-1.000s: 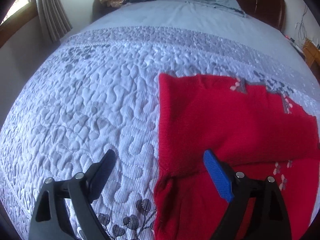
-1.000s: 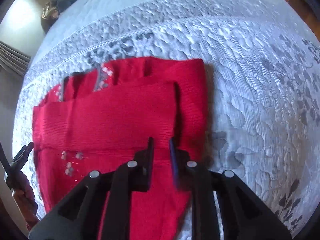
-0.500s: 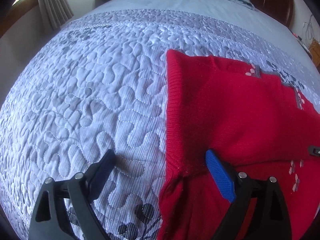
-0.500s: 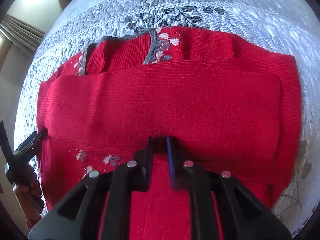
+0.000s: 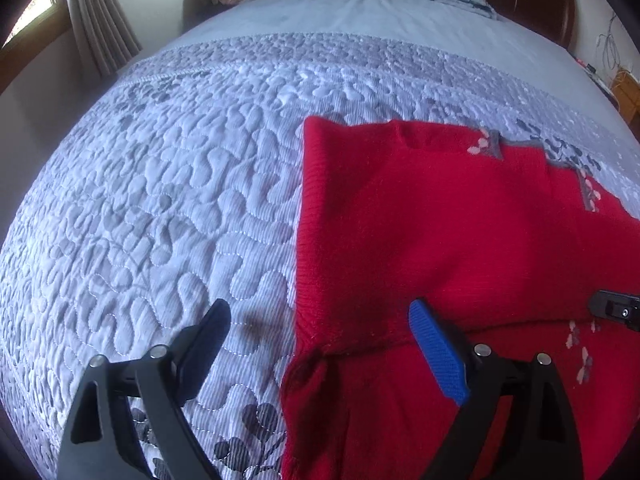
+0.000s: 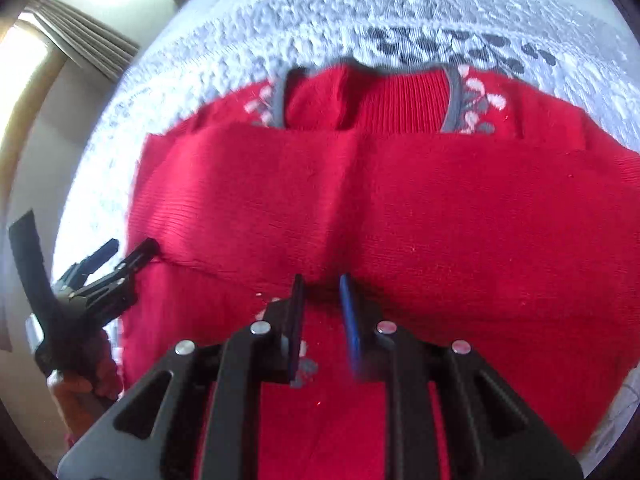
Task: Fold small clothes
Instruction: 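Grasp the ribbed hem with both grippers and lift it toward the collar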
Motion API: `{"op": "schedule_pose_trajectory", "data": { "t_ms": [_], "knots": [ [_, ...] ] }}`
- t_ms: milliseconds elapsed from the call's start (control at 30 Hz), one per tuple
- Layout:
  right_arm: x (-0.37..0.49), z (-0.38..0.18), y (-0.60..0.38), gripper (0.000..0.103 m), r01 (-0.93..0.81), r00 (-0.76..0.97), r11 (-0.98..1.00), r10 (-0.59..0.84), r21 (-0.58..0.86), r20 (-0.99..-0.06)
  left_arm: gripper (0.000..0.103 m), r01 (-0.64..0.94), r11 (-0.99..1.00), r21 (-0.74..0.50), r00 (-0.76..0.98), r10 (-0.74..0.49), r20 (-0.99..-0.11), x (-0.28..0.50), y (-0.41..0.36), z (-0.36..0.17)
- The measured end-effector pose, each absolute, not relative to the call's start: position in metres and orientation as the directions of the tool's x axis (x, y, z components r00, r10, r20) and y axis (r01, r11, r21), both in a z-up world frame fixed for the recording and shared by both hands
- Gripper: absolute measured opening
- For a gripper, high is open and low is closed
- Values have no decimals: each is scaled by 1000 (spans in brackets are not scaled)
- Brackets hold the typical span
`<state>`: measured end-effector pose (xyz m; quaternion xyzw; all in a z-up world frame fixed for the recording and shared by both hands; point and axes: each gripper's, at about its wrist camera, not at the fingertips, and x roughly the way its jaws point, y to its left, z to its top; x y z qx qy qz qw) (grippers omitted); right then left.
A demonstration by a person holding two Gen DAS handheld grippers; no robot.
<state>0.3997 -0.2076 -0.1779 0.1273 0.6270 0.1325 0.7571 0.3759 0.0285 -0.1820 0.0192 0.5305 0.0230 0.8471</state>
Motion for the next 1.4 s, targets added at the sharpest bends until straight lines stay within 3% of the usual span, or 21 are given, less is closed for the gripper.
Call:
{"op": "schedule_pose_trajectory", "data": {
  "t_ms": [267,333,400,733,867,1300,1400],
  "knots": [
    [400,-186,-199,18,-42,186,942,334,332,-924,92,-24,998,52,428,57,-902,374,28,-183],
    [391,-176,-207,24,-21,204,916,397,401,-895,91,-9,999,51,426,49,-903,369,28,-176],
    [370,-164,-220,36,-19,219,901,427,434,-877,91,20,997,70,426,55,-903,359,29,-166],
    [175,-143,-293,41,10,186,947,314,321,-931,91,73,997,39,360,10,-933,237,65,-140],
    [114,-145,-311,54,60,196,949,292,309,-936,91,125,990,63,307,22,-951,182,67,-149],
    [24,-151,-298,55,54,146,920,378,389,-914,91,139,990,-33,229,-64,-971,94,78,-156],
    [13,-155,-296,47,67,140,901,417,428,-898,90,156,987,-36,212,-69,-975,83,74,-157]
  ]
}}
